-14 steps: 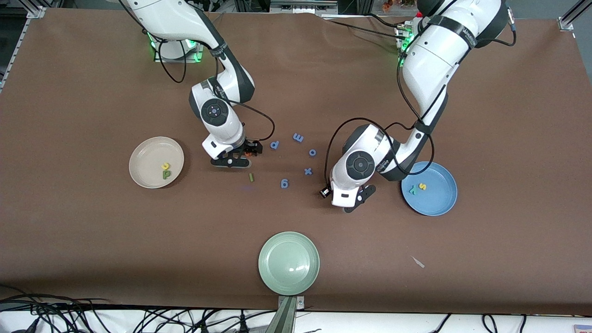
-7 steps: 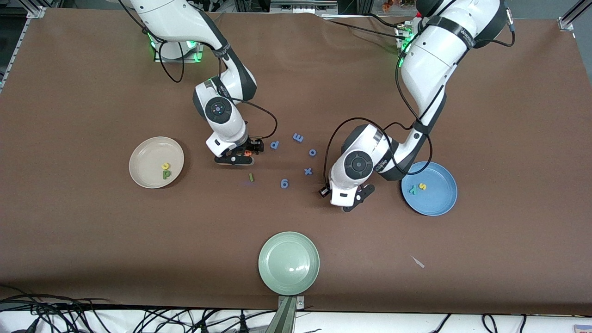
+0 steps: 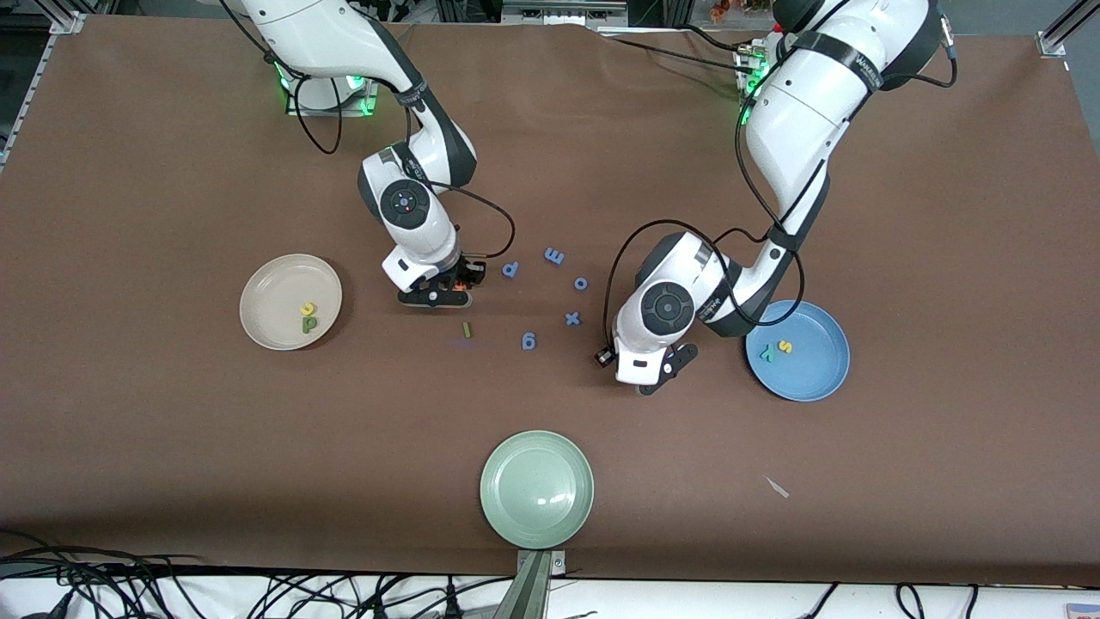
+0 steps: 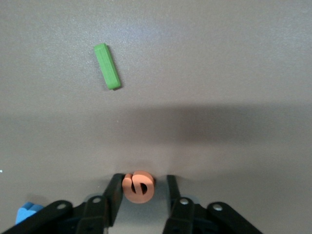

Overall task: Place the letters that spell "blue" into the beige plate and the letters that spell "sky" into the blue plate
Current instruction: 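Release the K into the blue plate, the e into the white plate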

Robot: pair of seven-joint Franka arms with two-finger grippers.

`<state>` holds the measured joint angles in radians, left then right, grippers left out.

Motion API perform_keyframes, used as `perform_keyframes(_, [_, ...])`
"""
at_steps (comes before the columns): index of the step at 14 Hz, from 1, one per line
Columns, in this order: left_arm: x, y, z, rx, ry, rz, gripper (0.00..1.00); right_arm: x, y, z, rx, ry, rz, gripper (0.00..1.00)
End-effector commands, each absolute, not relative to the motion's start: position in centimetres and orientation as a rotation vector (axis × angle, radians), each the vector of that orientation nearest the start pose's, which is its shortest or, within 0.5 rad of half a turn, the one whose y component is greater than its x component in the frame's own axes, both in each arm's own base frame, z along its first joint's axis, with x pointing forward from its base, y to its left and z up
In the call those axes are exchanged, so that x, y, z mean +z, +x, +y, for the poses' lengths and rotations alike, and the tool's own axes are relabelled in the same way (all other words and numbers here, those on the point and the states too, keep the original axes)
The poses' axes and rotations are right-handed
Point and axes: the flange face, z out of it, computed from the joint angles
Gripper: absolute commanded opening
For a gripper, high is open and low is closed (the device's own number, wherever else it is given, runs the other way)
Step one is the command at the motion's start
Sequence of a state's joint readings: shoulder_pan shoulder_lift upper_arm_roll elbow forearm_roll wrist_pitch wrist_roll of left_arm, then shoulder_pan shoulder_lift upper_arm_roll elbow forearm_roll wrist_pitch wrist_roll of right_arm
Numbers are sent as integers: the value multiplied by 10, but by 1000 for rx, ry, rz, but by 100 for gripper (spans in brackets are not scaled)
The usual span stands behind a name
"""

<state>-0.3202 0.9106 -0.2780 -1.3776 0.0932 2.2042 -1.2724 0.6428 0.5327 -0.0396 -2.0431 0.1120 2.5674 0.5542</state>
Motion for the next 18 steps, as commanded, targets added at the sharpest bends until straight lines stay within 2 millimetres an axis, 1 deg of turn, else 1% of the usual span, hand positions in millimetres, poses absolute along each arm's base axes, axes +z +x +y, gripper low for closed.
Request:
perform_keyframes(1, [190,634,-354,220,-2952,-1100,2,169,483,337,52,-3104,81,32])
perform_keyframes(2, [202,639,-342,231,-2956,-1048,2,170,484,338,50,-3103,79,30])
perform_keyframes(3, [218,645,-329,233,-2984,-968,2,173,485,339,49,-3102,69,25])
perform_keyframes(4, [232,652,-311,245,-2985,-925,2,179,489,341,34,-3095,53,20])
perform_keyframes(5, [246,655,-296,262,-2991,-860,2,190,494,342,22,-3090,55,14])
perform_keyframes(6, [254,659,-276,292,-2998,-770,3,203,501,339,41,-3096,54,9])
perform_keyframes(7, [263,663,-253,324,-3013,-658,3,217,513,329,69,-3112,64,9])
perform_keyframes(8, [269,669,-226,358,-3032,-557,3,232,524,312,114,-3137,34,9])
perform_keyframes(9, [274,672,-205,382,-3044,-482,3,241,534,292,167,-3159,-18,9])
perform_keyframes(11, [275,674,-163,411,-3070,-328,4,255,550,243,237,-3181,-144,9])
perform_keyframes(12, [271,674,-142,434,-3078,-263,3,256,556,220,273,-3196,-127,9])
perform_keyframes(13, [264,673,-111,458,-3078,-191,3,258,560,196,316,-3209,-88,9])
perform_keyframes(14, [259,670,-89,468,-3069,-107,4,258,563,181,350,-3217,-74,9])
perform_keyframes(15, [249,663,-75,490,-3055,-46,4,255,566,162,379,-3225,-68,9])
perform_keyframes(16, [239,654,-72,485,-3028,17,5,254,570,143,387,-3233,-43,9])
perform_keyframes(17, [232,642,-70,430,-2996,81,5,245,574,123,412,-3240,-20,9])
perform_keyframes(18, [225,635,-60,379,-2986,112,7,242,576,109,424,-3239,6,9])
